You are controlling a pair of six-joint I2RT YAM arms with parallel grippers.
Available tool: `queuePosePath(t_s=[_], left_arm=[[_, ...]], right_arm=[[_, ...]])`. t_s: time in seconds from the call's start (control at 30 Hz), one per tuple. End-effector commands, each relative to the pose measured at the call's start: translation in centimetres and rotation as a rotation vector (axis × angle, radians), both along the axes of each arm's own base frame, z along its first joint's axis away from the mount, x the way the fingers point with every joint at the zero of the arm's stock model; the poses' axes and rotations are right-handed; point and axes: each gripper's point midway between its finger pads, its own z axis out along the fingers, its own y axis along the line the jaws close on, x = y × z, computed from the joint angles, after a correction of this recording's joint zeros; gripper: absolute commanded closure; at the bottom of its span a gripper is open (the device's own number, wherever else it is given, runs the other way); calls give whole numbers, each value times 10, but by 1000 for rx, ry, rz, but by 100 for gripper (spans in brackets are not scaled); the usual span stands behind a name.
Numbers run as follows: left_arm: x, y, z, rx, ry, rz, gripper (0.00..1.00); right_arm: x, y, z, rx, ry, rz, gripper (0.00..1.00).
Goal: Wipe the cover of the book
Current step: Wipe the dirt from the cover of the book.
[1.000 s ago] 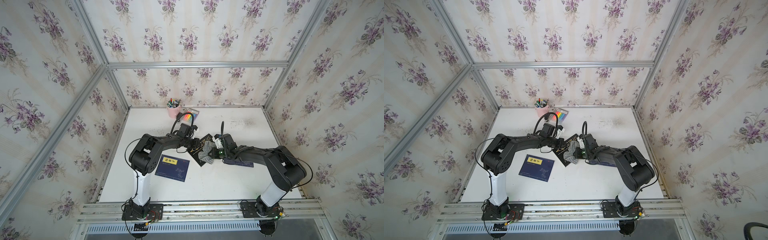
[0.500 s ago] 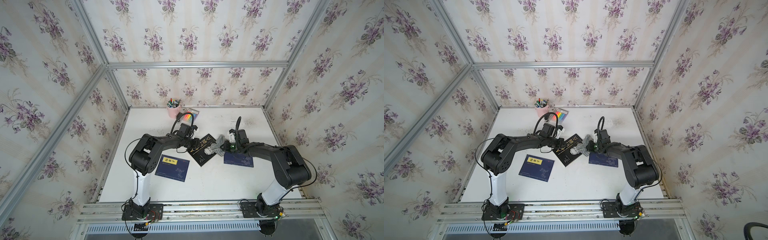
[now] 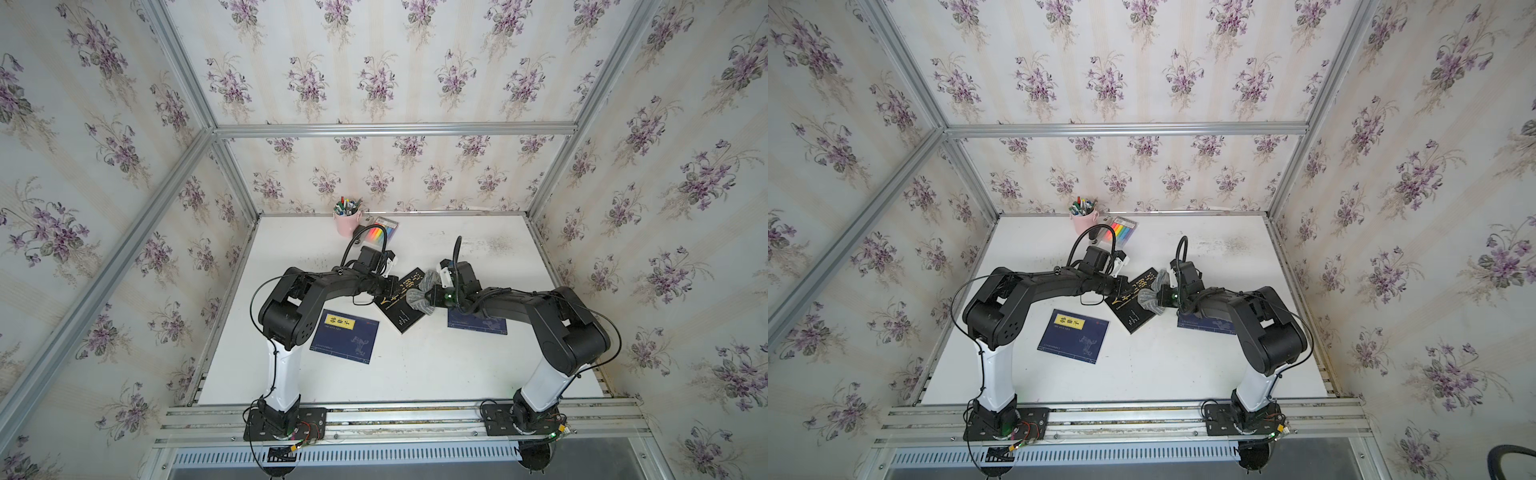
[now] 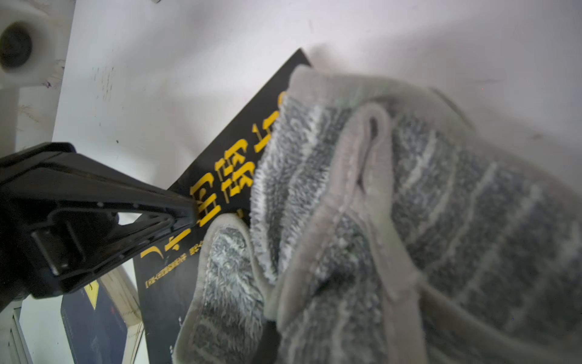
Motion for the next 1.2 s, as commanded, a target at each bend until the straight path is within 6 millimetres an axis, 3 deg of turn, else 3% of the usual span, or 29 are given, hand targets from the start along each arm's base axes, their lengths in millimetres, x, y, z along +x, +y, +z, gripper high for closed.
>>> queuePosePath(t_s=[0.0,0.07,0.3,0.47,0.67,0.87,0.93,1.17], left_arm=[[-28,39,-51,231,146,62,100],[-28,39,-50,230,146,63,100],[-29,38,-50,226,147,64,100],[-29,38,-50,226,147,64,100],[-30,39,-49,225,142,64,100],[-31,39,-49,224,140,62,100],[-31,39,-49,224,140,62,100],[-31,39,-48,224,141,60,100]], right_arm=[[-41,1,-33,-59,182,13,100],[-54,21,-34,-57,184,63,100],[-74,70,-28,-40,179,174,100],[-75,81,-26,-50,175,208,100],[-59,59,-30,-91,169,165,100],[-27,18,-26,-84,162,68,100],[-6,-7,-23,-83,155,-2,100],[26,-23,-15,-105,133,-42,100]])
